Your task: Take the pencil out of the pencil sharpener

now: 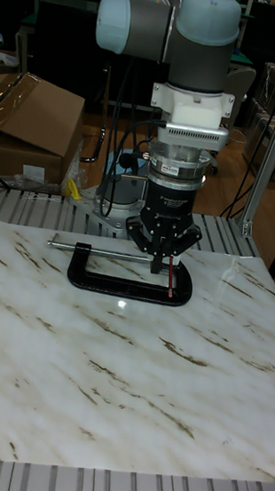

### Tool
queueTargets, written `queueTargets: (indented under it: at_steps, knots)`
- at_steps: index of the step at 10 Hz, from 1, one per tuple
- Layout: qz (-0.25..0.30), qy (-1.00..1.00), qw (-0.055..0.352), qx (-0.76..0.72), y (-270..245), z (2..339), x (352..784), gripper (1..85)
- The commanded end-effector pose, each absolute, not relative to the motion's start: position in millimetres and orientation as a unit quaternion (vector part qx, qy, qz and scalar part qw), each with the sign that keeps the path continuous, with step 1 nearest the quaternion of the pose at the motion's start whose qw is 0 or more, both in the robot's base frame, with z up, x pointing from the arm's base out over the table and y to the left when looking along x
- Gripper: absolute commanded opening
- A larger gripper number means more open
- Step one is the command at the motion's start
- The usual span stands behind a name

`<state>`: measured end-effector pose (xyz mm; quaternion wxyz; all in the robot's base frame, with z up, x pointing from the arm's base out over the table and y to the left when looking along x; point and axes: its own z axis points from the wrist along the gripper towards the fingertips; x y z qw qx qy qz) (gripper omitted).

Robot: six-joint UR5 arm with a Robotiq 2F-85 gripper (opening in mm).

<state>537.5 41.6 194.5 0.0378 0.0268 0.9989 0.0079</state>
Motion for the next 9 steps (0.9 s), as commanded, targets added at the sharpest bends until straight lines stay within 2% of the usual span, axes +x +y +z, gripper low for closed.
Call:
queueTargets:
  at_steps: [1, 2, 5, 7, 9]
  knots:
    - [0.011, 0.999, 0.037, 0.026, 43, 196, 537, 1.0]
    - [0.009, 0.999, 0.032, 0.023, 42, 196, 534, 1.0]
    - [0.018, 0.999, -0.022, 0.018, 47, 196, 507, 1.0]
    - [0.025, 0.999, -0.033, 0.032, 51, 196, 501, 1.0]
    - [0.056, 0.998, -0.028, 0.026, 70, 192, 505, 2.0]
